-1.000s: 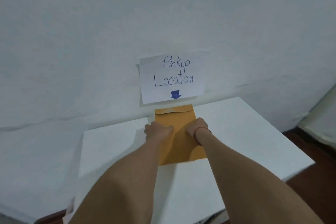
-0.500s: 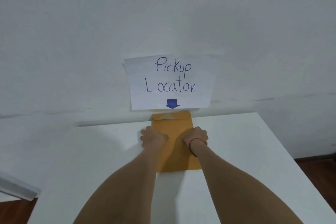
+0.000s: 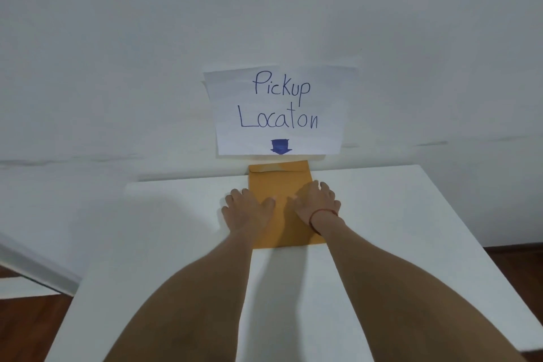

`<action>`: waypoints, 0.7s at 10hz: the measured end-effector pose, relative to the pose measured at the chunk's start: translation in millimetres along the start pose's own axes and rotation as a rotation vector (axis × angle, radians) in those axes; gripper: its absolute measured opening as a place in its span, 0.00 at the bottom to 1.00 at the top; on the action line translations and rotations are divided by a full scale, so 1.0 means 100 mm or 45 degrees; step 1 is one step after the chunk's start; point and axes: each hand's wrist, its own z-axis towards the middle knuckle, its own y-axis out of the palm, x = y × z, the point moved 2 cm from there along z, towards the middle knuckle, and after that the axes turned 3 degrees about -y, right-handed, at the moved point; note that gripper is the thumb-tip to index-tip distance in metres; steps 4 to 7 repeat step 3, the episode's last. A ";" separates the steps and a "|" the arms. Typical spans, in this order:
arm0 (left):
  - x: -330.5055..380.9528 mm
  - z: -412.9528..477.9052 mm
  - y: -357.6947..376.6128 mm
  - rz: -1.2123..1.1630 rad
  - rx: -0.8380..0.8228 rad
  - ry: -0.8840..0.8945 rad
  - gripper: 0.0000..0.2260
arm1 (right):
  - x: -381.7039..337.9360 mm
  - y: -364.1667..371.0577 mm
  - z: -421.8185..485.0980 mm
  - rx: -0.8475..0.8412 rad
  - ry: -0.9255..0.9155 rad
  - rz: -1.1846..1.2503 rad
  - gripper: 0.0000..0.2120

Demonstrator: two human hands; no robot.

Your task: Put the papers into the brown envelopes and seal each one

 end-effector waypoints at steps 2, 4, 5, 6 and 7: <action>-0.17 -0.43 -0.04 -0.064 0.001 0.073 0.34 | 0.06 -0.08 -0.49 -0.008 -0.147 -0.054 0.27; -0.27 -0.67 0.02 -0.058 0.038 0.089 0.34 | 0.14 0.02 -0.71 0.043 -0.283 -0.058 0.22; -0.27 -0.67 0.02 -0.058 0.038 0.089 0.34 | 0.14 0.02 -0.71 0.043 -0.283 -0.058 0.22; -0.27 -0.67 0.02 -0.058 0.038 0.089 0.34 | 0.14 0.02 -0.71 0.043 -0.283 -0.058 0.22; -0.27 -0.67 0.02 -0.058 0.038 0.089 0.34 | 0.14 0.02 -0.71 0.043 -0.283 -0.058 0.22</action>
